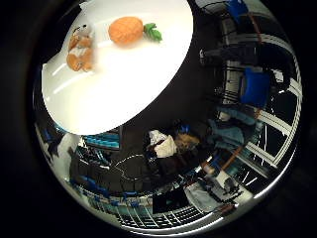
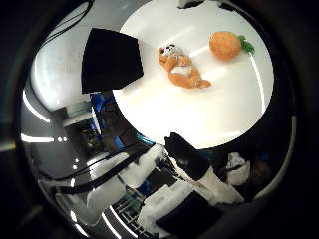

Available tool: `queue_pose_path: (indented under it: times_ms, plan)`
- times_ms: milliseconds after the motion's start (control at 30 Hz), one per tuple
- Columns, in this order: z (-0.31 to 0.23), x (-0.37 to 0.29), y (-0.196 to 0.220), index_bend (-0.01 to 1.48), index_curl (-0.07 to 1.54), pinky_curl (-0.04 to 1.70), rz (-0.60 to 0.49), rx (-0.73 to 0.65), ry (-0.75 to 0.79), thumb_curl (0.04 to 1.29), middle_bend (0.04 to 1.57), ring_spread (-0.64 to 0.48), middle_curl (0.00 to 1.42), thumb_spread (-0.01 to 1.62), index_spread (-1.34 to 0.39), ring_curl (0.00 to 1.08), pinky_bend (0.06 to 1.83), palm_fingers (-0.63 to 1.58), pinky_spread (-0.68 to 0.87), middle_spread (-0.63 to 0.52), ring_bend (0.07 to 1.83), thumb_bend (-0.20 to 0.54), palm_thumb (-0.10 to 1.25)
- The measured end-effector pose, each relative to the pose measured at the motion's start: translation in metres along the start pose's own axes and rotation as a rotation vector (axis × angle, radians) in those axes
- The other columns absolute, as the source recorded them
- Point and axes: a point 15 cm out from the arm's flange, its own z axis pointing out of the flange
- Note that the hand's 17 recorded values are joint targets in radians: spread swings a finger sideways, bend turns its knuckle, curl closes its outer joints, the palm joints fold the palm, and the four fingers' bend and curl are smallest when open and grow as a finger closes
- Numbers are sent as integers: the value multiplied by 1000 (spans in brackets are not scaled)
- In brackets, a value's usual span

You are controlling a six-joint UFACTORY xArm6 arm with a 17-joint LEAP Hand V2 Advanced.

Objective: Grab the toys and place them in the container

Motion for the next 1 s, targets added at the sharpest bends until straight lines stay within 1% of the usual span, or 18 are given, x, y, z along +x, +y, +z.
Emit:
queue_pose_path:
  times_ms: [167,400,500,700,833,1000]
  plan:
    - [5,4,-6,165,299,293,4,6,0,276,188,195,306,1280,-396,247,353,154,410,-2,202,-14,561]
    - [-4,36,-42,160,288,301,7,131,110,280,192,192,307,1260,-392,257,363,145,398,-2,213,-18,535]
    - [-3,43,-48,163,286,302,5,148,127,281,190,191,307,1247,-390,260,369,141,396,-2,217,-17,524]
    - [4,54,-64,164,286,304,3,178,144,283,191,191,308,1240,-389,263,367,139,392,-2,219,-16,518]
    - [7,62,-74,164,285,305,15,227,137,286,193,191,310,1238,-389,264,366,140,392,-6,217,-16,514]
    - [24,67,-77,164,285,305,21,214,109,288,193,191,312,1230,-392,264,362,142,392,-10,214,-16,510]
